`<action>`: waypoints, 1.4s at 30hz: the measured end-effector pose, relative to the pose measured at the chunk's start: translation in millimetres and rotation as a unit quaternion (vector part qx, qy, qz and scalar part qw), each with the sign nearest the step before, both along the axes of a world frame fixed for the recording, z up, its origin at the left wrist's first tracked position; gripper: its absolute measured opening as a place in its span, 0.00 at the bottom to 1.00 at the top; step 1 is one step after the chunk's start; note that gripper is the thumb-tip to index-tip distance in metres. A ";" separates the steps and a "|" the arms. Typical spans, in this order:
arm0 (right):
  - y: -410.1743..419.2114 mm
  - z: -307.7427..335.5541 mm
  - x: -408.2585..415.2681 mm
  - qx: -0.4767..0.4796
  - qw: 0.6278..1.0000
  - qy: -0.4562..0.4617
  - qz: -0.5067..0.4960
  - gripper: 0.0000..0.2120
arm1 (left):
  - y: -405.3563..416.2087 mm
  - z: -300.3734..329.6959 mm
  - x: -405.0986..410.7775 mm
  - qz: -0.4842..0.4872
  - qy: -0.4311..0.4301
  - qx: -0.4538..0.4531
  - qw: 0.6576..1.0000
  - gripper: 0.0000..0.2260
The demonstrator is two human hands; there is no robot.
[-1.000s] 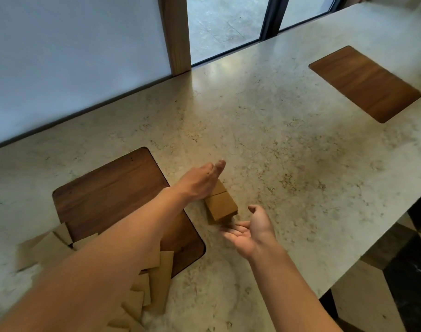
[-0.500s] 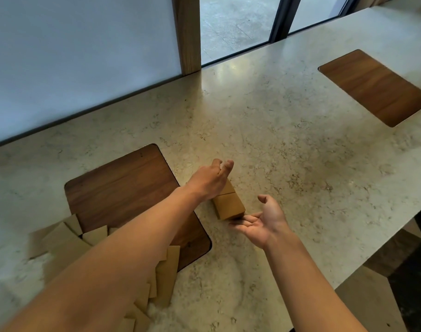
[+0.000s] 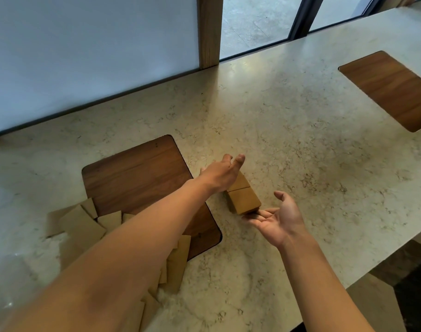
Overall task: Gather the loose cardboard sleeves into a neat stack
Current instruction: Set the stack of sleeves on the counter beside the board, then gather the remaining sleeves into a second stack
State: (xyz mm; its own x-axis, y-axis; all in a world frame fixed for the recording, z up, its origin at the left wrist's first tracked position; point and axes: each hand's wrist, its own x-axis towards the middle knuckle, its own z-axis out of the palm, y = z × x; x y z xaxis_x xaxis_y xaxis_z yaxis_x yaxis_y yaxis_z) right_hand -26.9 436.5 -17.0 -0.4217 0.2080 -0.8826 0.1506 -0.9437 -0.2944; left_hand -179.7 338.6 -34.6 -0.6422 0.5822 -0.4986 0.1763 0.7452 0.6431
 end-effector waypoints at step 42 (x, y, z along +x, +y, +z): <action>-169.5 -14.4 -31.2 0.523 0.492 0.342 0.607 0.11 | -297.6 -9.4 142.1 0.464 -0.490 0.366 0.641 0.40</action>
